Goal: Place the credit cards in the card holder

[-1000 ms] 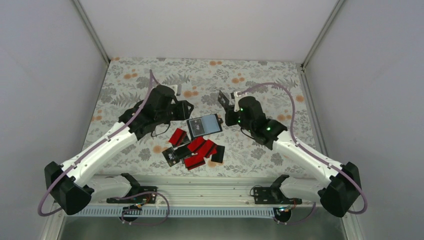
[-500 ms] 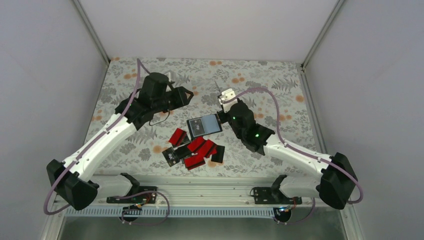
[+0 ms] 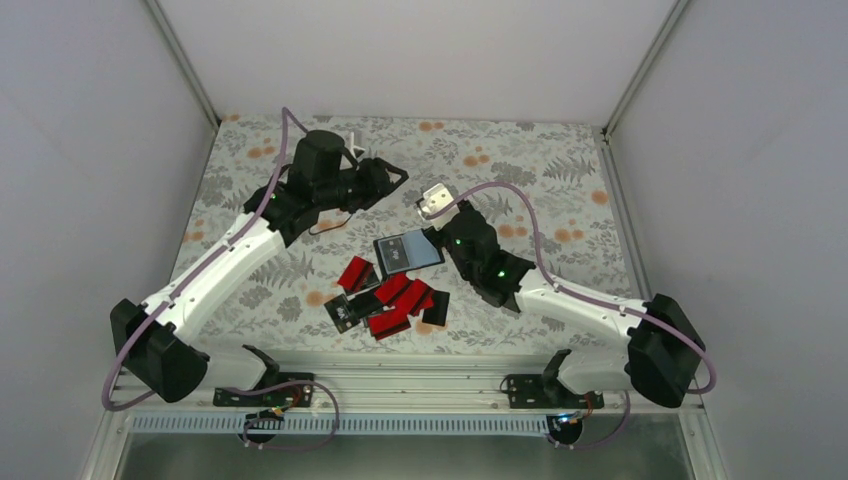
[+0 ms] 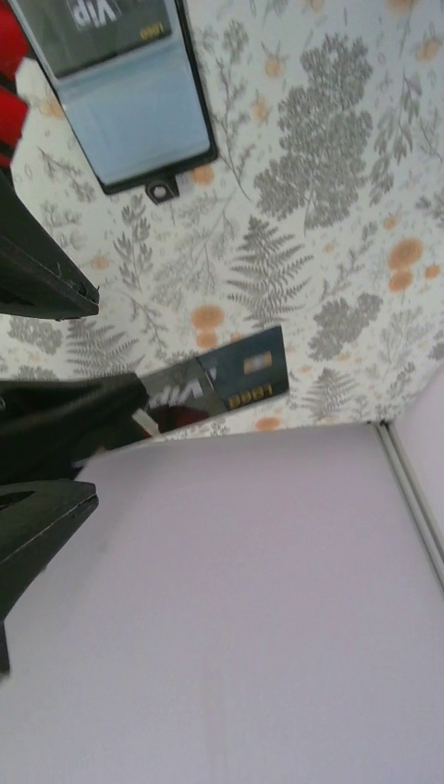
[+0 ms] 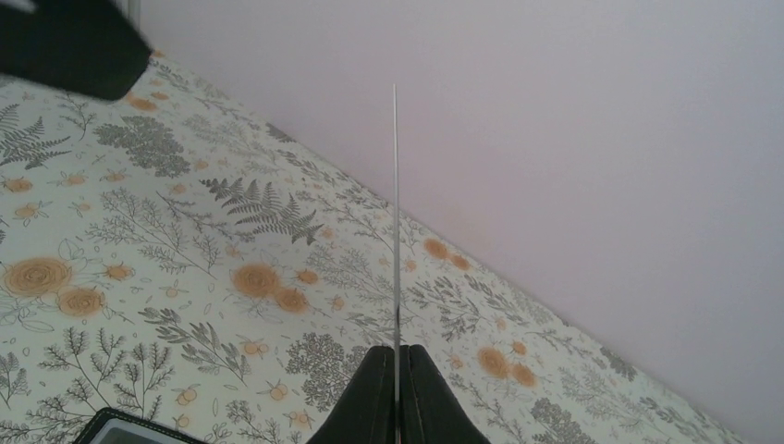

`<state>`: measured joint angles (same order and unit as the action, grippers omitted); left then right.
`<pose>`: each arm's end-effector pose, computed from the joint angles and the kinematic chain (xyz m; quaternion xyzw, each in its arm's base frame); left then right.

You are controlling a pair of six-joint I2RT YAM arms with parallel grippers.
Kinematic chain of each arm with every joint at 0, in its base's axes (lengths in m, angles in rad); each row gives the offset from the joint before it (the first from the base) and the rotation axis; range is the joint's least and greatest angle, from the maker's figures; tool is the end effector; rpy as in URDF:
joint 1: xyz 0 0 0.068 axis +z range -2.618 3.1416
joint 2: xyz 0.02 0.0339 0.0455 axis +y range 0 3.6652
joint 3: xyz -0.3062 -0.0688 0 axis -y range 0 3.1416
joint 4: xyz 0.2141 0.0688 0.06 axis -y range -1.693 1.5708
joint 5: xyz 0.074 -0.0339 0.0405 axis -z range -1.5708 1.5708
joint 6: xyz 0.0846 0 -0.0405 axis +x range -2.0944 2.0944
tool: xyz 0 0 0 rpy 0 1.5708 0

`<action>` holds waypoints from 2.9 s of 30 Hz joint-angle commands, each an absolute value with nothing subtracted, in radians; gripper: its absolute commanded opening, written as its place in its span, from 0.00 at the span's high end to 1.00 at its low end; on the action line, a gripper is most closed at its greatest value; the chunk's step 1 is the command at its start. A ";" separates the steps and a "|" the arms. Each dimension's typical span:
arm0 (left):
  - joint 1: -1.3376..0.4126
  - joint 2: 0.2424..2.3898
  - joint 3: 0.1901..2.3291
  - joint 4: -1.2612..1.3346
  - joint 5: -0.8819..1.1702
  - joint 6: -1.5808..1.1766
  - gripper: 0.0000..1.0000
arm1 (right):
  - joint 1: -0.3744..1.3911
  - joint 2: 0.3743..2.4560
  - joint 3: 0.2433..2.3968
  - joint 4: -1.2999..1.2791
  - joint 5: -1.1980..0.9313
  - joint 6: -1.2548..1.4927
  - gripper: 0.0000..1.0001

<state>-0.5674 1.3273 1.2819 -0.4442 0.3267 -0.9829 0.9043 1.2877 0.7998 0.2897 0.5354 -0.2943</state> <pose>0.2374 -0.1835 0.3884 -0.0926 0.8451 -0.4550 0.2651 0.2167 0.2057 0.3312 -0.2824 0.7106 -0.0117 0.6443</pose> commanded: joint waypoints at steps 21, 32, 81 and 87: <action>-0.566 1.425 1.358 -0.404 0.462 -1.062 0.60 | 0.950 1.348 0.912 0.299 0.564 -0.352 0.96; -0.567 1.453 1.353 -0.391 0.451 -1.063 0.69 | 0.966 1.359 0.928 0.282 0.575 -0.379 0.96; -0.483 1.367 0.912 -0.297 0.405 -0.720 0.98 | 0.467 1.505 0.910 -0.064 -0.595 0.285 0.36; -0.492 1.393 0.841 -0.234 0.427 -0.714 0.98 | 0.445 1.630 0.963 -0.129 -0.509 0.276 0.36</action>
<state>-0.4854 1.3758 0.8742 -0.3119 0.3969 -0.7437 0.4568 1.5959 0.8955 -0.0689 -0.5137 0.2665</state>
